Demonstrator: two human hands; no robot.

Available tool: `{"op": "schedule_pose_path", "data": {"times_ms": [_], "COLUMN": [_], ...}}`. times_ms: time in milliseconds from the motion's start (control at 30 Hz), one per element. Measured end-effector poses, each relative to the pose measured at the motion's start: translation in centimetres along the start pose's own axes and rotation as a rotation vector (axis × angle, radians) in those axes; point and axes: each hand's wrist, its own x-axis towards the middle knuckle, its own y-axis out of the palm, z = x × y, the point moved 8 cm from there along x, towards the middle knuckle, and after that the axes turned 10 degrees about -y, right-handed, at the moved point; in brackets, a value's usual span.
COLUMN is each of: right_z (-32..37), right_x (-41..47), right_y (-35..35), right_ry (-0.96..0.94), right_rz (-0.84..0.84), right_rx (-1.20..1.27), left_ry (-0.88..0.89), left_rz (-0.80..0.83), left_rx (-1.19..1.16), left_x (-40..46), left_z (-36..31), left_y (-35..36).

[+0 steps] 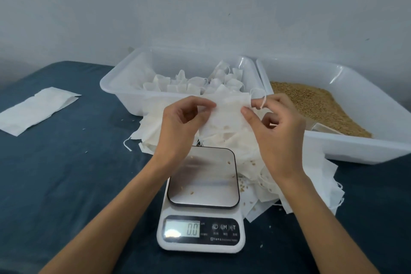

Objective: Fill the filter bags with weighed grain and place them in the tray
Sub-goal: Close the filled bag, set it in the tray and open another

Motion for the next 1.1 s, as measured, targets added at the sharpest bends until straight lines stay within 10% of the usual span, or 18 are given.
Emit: {"op": "schedule_pose_path", "data": {"times_ms": [867, 1100], "right_z": [0.6, 0.7], "right_x": [-0.3, -0.2], "right_y": [1.8, 1.1], "right_ry": [0.05, 0.006], "right_rz": [0.112, 0.091], "right_rx": [0.26, 0.136], "left_ry": [-0.218, 0.045], "left_rz": [0.103, -0.048], "left_rx": [-0.226, 0.233], "left_x": [0.2, -0.6], "left_z": [1.4, -1.0], "left_y": [0.5, 0.0]}}
